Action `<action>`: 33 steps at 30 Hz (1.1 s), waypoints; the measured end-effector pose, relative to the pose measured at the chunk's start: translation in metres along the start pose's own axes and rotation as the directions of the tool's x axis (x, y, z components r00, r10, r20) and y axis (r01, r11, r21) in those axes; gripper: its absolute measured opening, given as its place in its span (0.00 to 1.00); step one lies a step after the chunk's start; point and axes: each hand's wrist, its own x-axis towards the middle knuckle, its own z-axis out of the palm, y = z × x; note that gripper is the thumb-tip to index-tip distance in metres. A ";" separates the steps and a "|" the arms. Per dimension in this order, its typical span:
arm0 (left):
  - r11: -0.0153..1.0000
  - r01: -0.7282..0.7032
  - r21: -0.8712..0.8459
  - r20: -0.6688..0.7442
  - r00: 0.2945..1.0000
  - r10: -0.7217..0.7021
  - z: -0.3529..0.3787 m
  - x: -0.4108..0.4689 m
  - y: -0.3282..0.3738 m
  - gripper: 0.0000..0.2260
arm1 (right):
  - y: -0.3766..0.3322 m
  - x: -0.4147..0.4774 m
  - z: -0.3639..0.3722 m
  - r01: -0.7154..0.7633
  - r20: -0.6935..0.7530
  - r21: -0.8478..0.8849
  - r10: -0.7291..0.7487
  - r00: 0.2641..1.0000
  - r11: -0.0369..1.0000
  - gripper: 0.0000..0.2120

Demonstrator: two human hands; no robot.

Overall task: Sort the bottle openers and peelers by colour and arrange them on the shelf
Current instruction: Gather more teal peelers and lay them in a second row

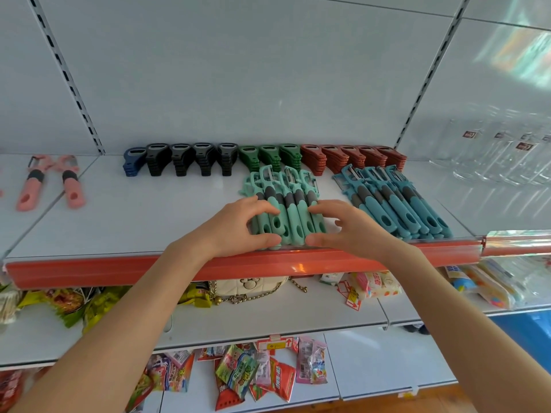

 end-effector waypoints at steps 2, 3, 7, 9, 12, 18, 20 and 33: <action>1.000 -0.011 0.018 -0.010 1.000 0.011 0.002 0.000 0.000 0.20 | 0.000 0.000 0.000 0.002 0.002 -0.010 -0.002 1.000 1.000 0.30; 1.000 -0.012 0.025 -0.016 1.000 0.012 0.004 0.000 0.000 0.20 | 0.000 0.001 0.000 0.004 0.003 -0.019 -0.004 1.000 1.000 0.30; 0.998 0.018 0.064 -0.053 0.998 -0.015 0.010 -0.001 0.001 0.20 | -0.001 -0.001 -0.001 0.015 0.015 -0.037 -0.015 1.000 0.999 0.30; 0.996 0.003 0.092 -0.101 0.995 0.006 0.012 -0.003 0.002 0.21 | 0.000 -0.002 -0.003 0.024 0.013 -0.012 -0.023 1.000 1.000 0.28; 0.989 -0.027 0.144 -0.133 0.990 0.046 0.011 -0.004 0.003 0.24 | 0.000 0.000 -0.008 0.032 0.007 -0.013 -0.031 0.999 0.999 0.27; 0.990 -0.020 0.137 -0.062 0.998 0.029 0.014 -0.006 0.003 0.27 | -0.003 -0.002 -0.009 0.063 0.058 -0.041 -0.061 0.996 0.997 0.30; 0.992 -0.023 0.121 -0.110 0.993 0.037 0.014 -0.007 0.004 0.25 | -0.003 -0.002 -0.008 0.067 0.056 -0.047 -0.065 0.996 0.997 0.31; 0.989 -0.027 0.143 -0.173 0.984 0.052 0.016 -0.010 0.011 0.21 | -0.006 0.002 0.001 0.063 -0.025 -0.118 -0.066 0.997 0.991 0.31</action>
